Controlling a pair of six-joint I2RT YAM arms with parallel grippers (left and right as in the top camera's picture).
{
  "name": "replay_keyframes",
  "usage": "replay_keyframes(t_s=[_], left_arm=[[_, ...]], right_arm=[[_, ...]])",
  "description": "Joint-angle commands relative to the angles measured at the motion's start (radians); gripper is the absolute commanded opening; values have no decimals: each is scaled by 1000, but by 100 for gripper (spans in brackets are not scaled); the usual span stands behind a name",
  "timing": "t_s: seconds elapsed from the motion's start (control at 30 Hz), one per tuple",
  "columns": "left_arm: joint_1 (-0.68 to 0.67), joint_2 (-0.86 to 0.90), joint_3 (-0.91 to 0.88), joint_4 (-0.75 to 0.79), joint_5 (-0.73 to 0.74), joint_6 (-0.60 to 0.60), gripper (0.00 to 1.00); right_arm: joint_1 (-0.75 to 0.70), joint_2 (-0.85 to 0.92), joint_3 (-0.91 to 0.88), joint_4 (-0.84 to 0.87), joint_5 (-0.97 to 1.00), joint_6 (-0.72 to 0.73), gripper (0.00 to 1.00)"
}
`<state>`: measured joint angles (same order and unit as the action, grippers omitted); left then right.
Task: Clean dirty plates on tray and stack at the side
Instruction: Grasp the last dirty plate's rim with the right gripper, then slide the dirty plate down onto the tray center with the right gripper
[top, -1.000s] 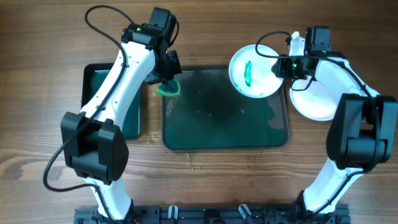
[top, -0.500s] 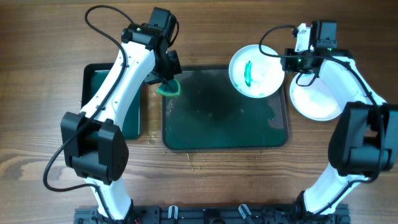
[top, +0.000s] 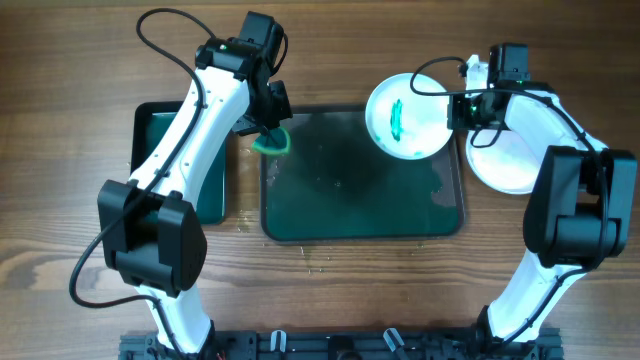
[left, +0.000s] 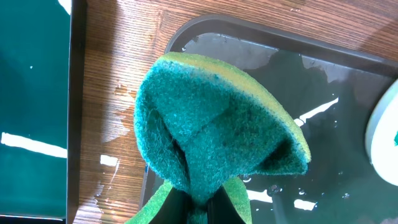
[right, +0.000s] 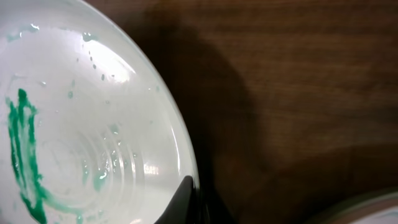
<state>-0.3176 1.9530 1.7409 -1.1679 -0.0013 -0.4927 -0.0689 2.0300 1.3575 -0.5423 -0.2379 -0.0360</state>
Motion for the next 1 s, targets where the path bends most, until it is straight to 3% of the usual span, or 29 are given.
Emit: replay_keyframes(t_s=[0.0, 0.37, 0.97], left_arm=[[5, -10, 11, 0, 12, -13, 4], [1, -9, 11, 0, 12, -13, 4], [-111, 48, -9, 63, 26, -40, 4]], right_arm=[[0, -8, 10, -37, -120, 6, 4], [61, -97, -2, -308, -242, 162, 4], [229, -96, -276, -41, -280, 375, 4]])
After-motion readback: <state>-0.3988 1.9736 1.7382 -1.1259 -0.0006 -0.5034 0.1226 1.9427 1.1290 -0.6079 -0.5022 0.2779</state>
